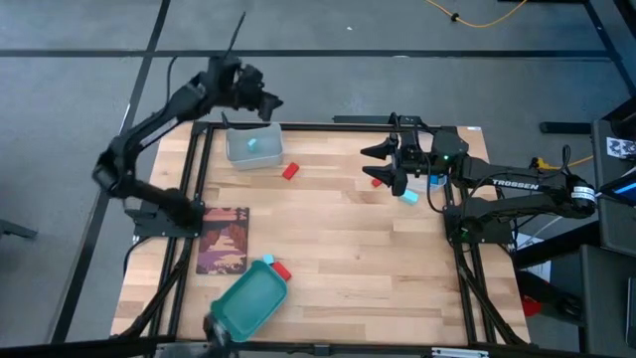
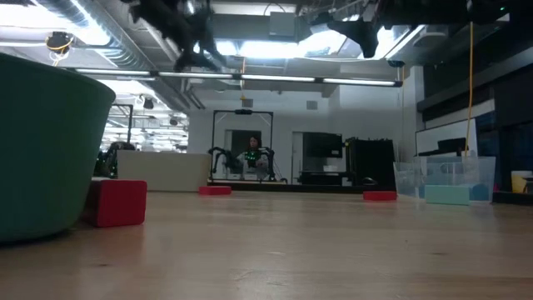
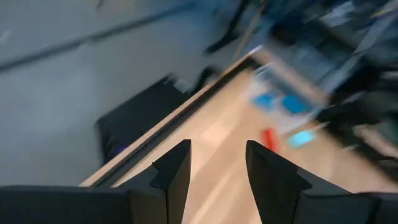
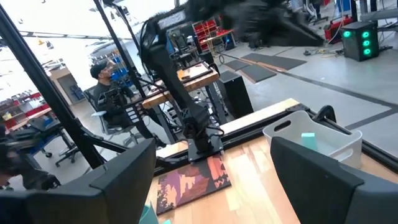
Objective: Sort & place blocks by color
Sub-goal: Put the right light blue block into the gray bin
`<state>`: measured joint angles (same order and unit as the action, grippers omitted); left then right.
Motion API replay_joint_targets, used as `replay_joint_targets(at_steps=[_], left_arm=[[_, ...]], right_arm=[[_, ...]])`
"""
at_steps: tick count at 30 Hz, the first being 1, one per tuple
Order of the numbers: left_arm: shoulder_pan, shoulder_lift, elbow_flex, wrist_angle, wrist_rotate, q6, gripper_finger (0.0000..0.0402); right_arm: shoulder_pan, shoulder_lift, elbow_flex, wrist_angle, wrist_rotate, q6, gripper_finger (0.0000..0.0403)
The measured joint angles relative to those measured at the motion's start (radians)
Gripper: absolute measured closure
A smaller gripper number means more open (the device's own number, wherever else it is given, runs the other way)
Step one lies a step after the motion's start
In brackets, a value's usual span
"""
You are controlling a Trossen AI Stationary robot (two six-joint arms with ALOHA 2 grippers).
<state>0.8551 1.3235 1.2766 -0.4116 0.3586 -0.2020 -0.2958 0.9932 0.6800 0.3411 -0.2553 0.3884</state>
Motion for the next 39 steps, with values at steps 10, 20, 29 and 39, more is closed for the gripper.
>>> replay_joint_targets(at_steps=[10, 20, 29, 39], left_arm=[[-0.376, -0.333, -0.472, 0.656, -0.079, -0.194, 0.0256], [-0.551, -0.408, -0.661, 0.878, -0.162, -0.101, 0.0256], [-0.551, -0.408, -0.661, 0.877, -0.165, -0.099, 0.0256], [-0.551, -0.408, -0.661, 0.877, -0.166, -0.101, 0.0259]], right_arm=[[0.0, 0.0, 0.0, 0.007, 0.0, -0.001, 0.0083], [0.0, 0.0, 0.0, 0.006, 0.0, -0.004, 0.0083], [0.0, 0.0, 0.04, -0.112, 0.002, 0.132, 0.0083], [0.018, 0.125, 0.41, -1.327, 0.33, 0.211, 0.0083]])
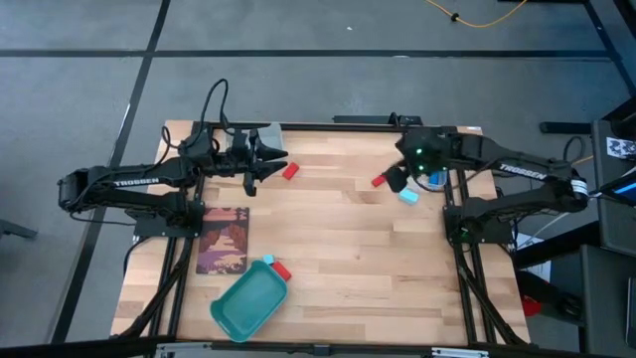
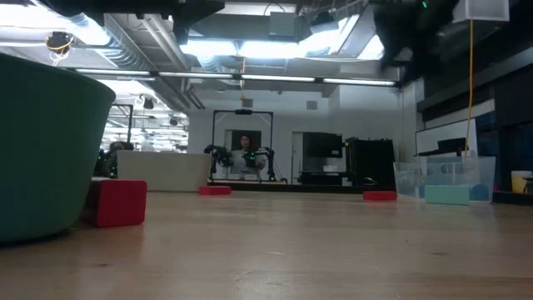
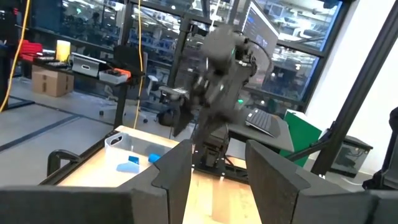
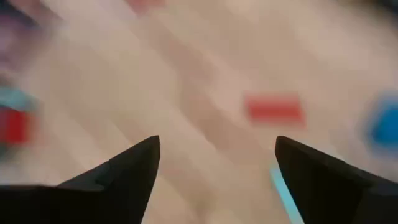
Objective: Sort & place blocks by color
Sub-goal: Put the right light blue block into the gray bin
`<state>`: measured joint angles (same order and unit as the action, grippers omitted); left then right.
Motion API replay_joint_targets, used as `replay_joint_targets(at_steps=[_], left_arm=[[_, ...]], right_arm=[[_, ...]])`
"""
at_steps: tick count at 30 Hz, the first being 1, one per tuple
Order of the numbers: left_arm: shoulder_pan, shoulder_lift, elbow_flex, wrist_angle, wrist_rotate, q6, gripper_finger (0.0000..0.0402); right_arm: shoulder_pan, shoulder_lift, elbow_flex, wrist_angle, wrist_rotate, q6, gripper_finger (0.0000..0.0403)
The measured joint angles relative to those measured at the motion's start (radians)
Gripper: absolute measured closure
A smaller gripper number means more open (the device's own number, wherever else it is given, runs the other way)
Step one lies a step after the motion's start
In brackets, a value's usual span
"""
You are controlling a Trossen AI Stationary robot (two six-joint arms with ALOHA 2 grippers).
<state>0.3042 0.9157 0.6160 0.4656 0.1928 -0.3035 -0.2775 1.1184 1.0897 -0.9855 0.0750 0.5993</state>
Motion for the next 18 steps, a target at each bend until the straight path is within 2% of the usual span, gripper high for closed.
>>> replay_joint_targets(at_steps=[3, 6, 12, 18], left_arm=[[0.0, 0.0, 0.0, 0.0, -0.001, 0.0, 0.0259], [0.0, 0.0, 0.0, -0.001, -0.001, 0.0, 0.0259], [0.0, 0.0, 0.0, -0.001, -0.001, 0.0, 0.0259], [0.0, 0.0, 0.0, -0.001, -0.001, 0.0, 0.0259]], right_arm=[[0.007, 0.046, -0.032, -0.156, -0.028, 0.117, 0.0083], [0.021, 0.083, -0.11, -0.218, -0.057, 0.209, 0.0083], [0.034, 0.12, -0.291, -0.159, 0.021, 0.406, 0.0083], [0.034, 0.126, -0.415, 0.068, 0.041, 0.477, 0.0083]])
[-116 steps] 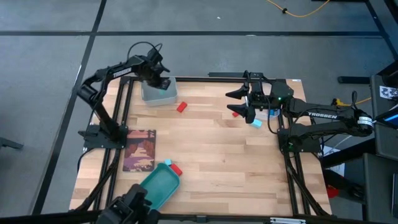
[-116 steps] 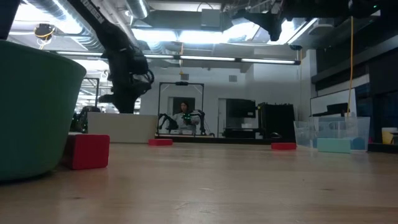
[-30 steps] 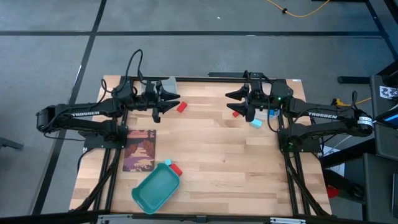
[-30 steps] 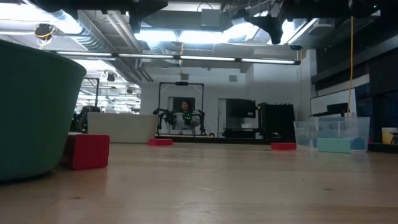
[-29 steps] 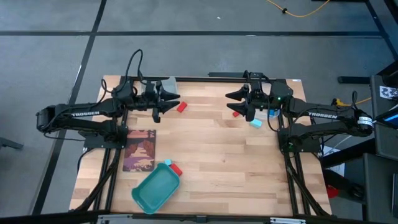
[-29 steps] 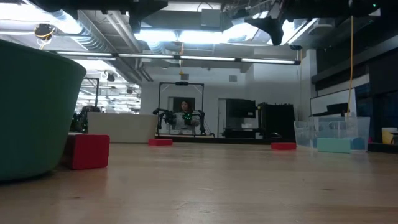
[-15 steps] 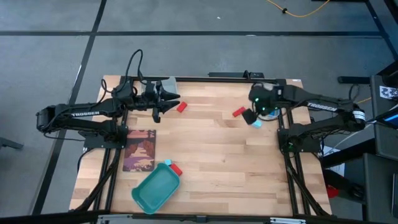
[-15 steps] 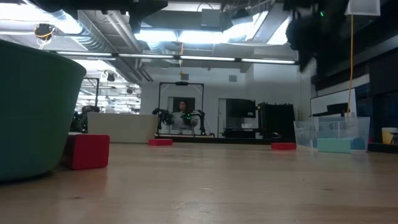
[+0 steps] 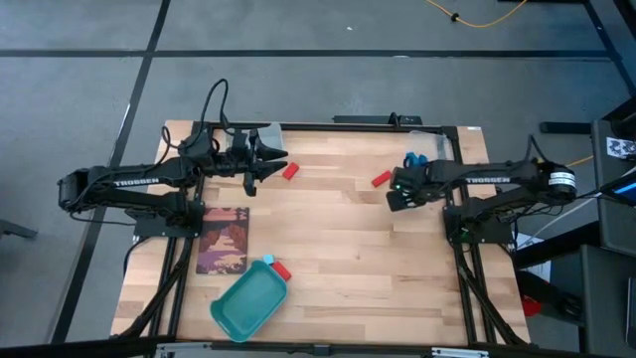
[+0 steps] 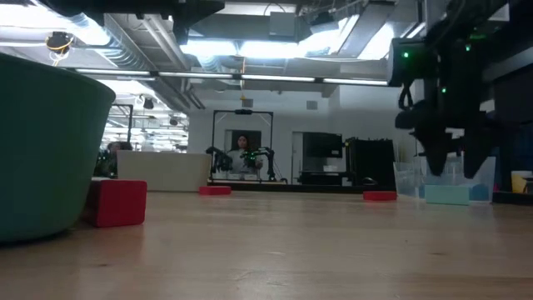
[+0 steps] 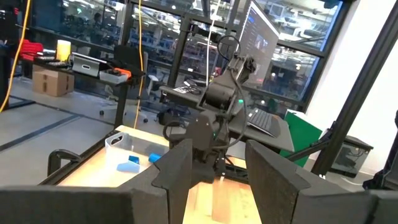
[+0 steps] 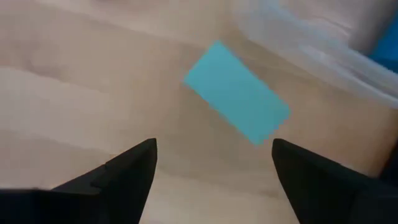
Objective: Sort & place blocks by color
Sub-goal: Put the right light blue block into the gray bin
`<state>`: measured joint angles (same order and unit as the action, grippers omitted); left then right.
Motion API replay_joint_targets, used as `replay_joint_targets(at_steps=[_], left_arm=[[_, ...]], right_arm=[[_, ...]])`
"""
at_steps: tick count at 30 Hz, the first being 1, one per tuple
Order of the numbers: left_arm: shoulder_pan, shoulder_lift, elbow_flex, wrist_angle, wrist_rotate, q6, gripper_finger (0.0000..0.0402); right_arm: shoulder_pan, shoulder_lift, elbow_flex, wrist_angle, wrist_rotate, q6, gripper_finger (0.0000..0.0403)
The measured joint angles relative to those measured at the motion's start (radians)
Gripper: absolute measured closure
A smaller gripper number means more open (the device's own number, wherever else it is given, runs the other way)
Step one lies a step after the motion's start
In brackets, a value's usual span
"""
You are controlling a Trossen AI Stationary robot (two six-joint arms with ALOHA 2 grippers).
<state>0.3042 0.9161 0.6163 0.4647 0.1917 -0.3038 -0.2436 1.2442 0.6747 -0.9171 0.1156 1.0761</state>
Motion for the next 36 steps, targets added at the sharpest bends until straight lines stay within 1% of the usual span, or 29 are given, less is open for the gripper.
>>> replay_joint_targets(at_steps=[4, 8, 12, 18, 20, 23, 27, 32, 34, 36], left_arm=[[0.0, 0.0, 0.0, 0.0, 0.0, 0.0, 0.0259], [0.0, 0.0, 0.0, -0.002, -0.002, 0.0, 0.0259], [0.0, 0.0, 0.0, -0.003, -0.002, 0.0, 0.0259], [0.0, 0.0, 0.0, -0.003, -0.001, 0.0, 0.0259], [0.0, 0.0, 0.0, -0.003, -0.001, 0.0, 0.0259], [0.0, 0.0, 0.0, -0.003, -0.001, 0.0, 0.0259], [0.0, 0.0, 0.0, -0.003, -0.001, 0.0, 0.026], [0.0, 0.0, 0.0, -0.002, -0.001, -0.001, 0.026], [0.0, 0.0, 0.0, -0.002, -0.001, -0.002, 0.026], [0.0, 0.0, 0.0, -0.002, -0.001, -0.002, 0.026]], right_arm=[[-0.011, 0.005, -0.044, 0.026, 0.064, 0.093, 0.0083], [-0.016, 0.004, -0.058, 0.049, 0.068, 0.118, 0.0083], [-0.016, 0.004, -0.049, 0.061, 0.086, 0.047, 0.0083], [-0.039, 0.006, -0.047, 0.082, 0.102, -0.167, 0.0083], [-0.052, 0.014, -0.047, 0.105, 0.099, -0.245, 0.0083], [-0.065, 0.038, -0.047, 0.119, 0.061, -0.32, 0.0083], [-0.066, 0.081, -0.047, 0.118, 0.042, -0.352, 0.0083], [-0.065, 0.113, -0.047, 0.117, 0.04, -0.347, 0.0086], [-0.065, 0.114, -0.047, 0.117, 0.04, -0.347, 0.0095], [-0.065, 0.114, -0.047, 0.115, 0.039, -0.346, 0.0113]])
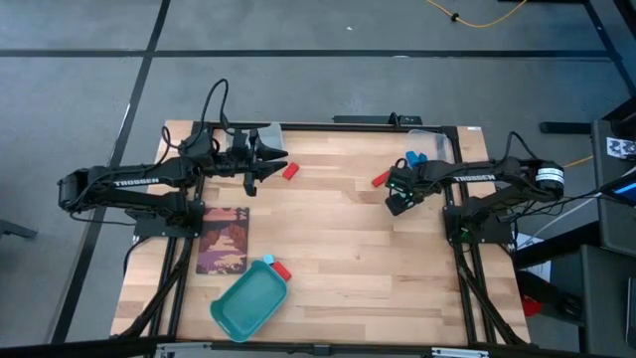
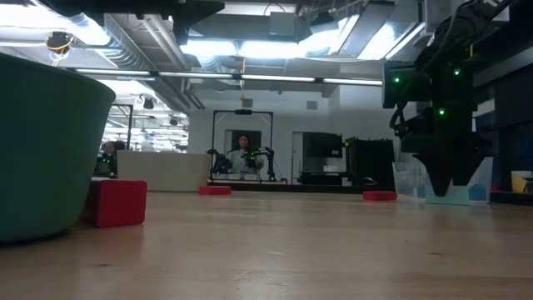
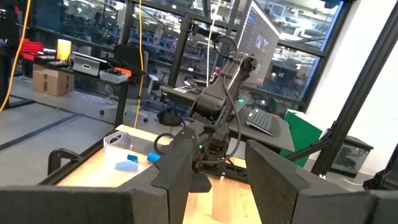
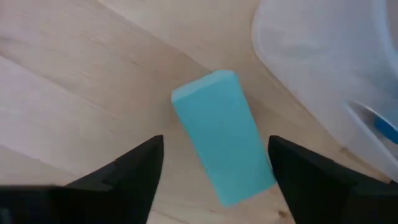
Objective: Sort & place blocks by color
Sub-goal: Put the right light blue block into the gray bin
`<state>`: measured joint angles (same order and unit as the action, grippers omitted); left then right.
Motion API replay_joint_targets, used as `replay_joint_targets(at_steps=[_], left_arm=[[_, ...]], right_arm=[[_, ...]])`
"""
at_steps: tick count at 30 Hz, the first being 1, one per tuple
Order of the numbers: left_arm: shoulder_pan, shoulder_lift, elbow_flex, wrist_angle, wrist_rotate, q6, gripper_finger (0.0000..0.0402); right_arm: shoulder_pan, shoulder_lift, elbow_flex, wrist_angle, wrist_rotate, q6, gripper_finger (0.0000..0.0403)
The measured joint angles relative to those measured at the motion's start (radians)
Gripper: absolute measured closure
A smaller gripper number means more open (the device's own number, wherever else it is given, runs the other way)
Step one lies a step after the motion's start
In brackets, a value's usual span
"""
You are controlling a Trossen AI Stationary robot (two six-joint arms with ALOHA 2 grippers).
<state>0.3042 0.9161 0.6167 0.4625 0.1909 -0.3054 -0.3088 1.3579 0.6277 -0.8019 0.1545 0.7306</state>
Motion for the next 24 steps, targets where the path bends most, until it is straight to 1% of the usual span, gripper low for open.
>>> replay_joint_targets(at_steps=[2, 8, 9, 13, 16, 18, 21, 24], left_arm=[[0.0, 0.0, 0.0, 0.0, 0.0, 0.0, 0.026], [0.0, 0.0, 0.0, 0.0, 0.0, -0.001, 0.026], [0.0, 0.0, 0.0, 0.0, 0.0, -0.001, 0.026], [0.0, 0.0, 0.0, 0.0, 0.001, -0.001, 0.026], [0.0, 0.0, 0.0, 0.0, 0.006, -0.001, 0.026], [0.0, 0.0, 0.0, 0.0, 0.009, -0.001, 0.026], [0.0, 0.0, 0.0, 0.0, 0.009, -0.001, 0.0259], [0.0, 0.0, 0.0, 0.0, 0.009, -0.005, 0.0259]], right_arm=[[0.0, 0.0, 0.0, -0.002, -0.015, 0.0, 0.0141], [0.001, -0.001, 0.002, -0.017, -0.059, 0.021, 0.0257], [0.001, -0.005, 0.002, -0.021, -0.072, 0.019, 0.0268], [0.034, -0.049, 0.002, -0.05, -0.126, -0.007, 0.0267], [0.091, -0.108, 0.001, -0.069, -0.139, -0.031, 0.0267], [0.139, -0.151, 0.001, -0.039, -0.149, -0.032, 0.0267], [0.214, -0.205, 0.001, 0.111, -0.167, -0.029, 0.0267], [0.264, -0.215, 0.001, 0.356, -0.177, -0.029, 0.0267]])
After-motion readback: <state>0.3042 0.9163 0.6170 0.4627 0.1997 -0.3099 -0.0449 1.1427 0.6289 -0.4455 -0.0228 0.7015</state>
